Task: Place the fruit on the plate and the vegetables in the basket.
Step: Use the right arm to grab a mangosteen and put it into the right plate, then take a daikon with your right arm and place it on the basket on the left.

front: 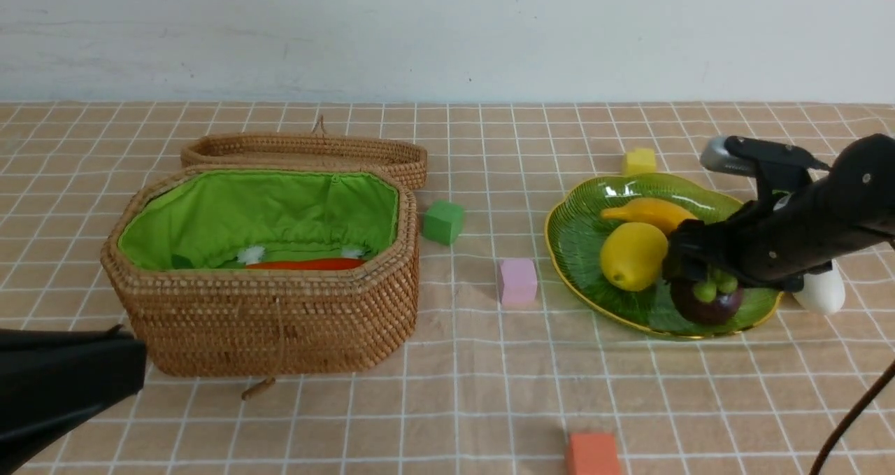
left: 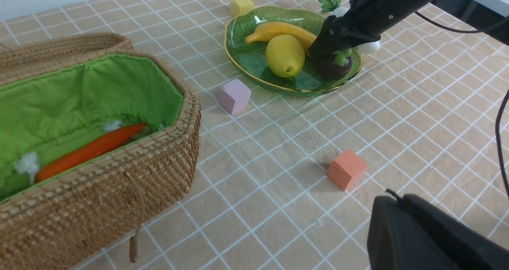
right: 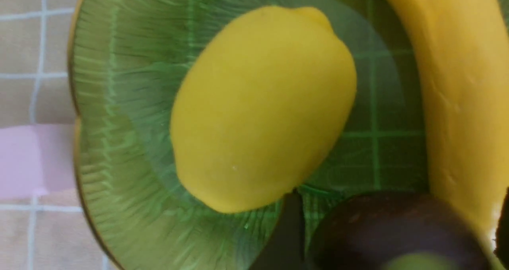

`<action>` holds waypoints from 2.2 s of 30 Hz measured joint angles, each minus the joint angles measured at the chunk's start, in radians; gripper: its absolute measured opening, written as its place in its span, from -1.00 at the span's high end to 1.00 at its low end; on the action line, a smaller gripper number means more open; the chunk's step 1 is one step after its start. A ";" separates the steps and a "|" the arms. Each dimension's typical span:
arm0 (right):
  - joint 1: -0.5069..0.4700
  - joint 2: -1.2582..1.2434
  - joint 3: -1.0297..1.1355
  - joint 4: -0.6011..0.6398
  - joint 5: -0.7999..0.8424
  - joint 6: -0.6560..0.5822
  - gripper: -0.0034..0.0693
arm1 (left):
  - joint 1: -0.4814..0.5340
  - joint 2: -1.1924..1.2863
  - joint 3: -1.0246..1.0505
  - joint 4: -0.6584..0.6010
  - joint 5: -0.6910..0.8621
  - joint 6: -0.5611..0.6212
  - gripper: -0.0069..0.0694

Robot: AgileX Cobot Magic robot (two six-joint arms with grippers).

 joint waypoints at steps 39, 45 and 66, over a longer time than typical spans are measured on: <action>-0.314 0.366 -0.426 -0.047 0.125 0.071 -0.59 | 0.000 0.083 0.000 -0.004 -0.008 0.000 0.85; -0.313 0.354 -0.426 -0.129 0.149 0.074 -0.50 | 0.000 0.102 0.000 0.001 -0.008 0.000 0.85; 0.412 0.106 -0.706 0.595 0.305 -0.781 -0.50 | 0.000 -0.061 0.000 0.519 0.267 -0.579 0.85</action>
